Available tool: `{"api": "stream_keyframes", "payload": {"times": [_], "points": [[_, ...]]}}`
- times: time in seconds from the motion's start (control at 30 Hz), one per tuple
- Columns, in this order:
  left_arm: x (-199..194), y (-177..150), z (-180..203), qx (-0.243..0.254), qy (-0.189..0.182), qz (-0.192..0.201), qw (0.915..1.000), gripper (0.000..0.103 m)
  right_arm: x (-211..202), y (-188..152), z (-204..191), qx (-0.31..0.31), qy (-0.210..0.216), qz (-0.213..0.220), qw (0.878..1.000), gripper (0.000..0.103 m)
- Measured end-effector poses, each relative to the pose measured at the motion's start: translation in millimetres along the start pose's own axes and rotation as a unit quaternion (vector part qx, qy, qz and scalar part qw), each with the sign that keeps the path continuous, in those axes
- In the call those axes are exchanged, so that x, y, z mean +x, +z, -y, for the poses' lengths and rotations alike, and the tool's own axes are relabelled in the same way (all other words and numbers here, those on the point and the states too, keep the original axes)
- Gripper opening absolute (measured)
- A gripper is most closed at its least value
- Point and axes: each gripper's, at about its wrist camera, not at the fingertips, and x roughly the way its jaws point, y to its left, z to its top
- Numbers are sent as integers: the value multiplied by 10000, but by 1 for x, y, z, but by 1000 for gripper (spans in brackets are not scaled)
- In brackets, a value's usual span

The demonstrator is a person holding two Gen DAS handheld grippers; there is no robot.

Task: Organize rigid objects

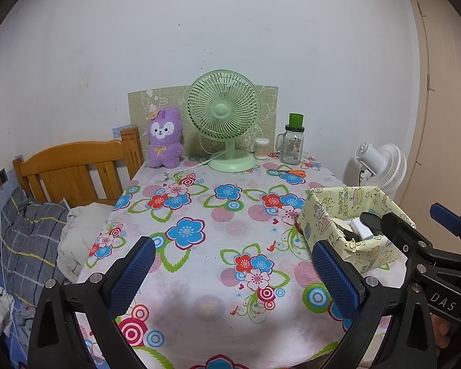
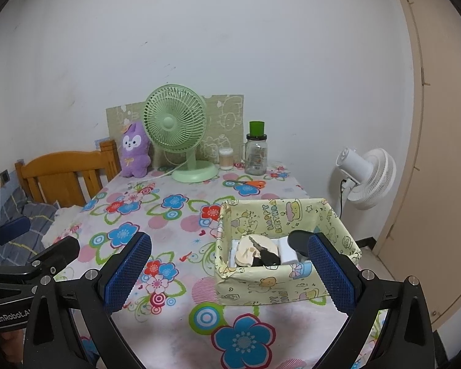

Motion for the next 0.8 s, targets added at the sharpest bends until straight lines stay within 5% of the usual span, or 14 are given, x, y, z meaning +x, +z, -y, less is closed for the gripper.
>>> {"api": "stream_keyframes", "payload": {"times": [0.8], "points": [[1,0,0,13,-8,8,10000,103,-1,0,1,19,-18,39,10000,103]]}}
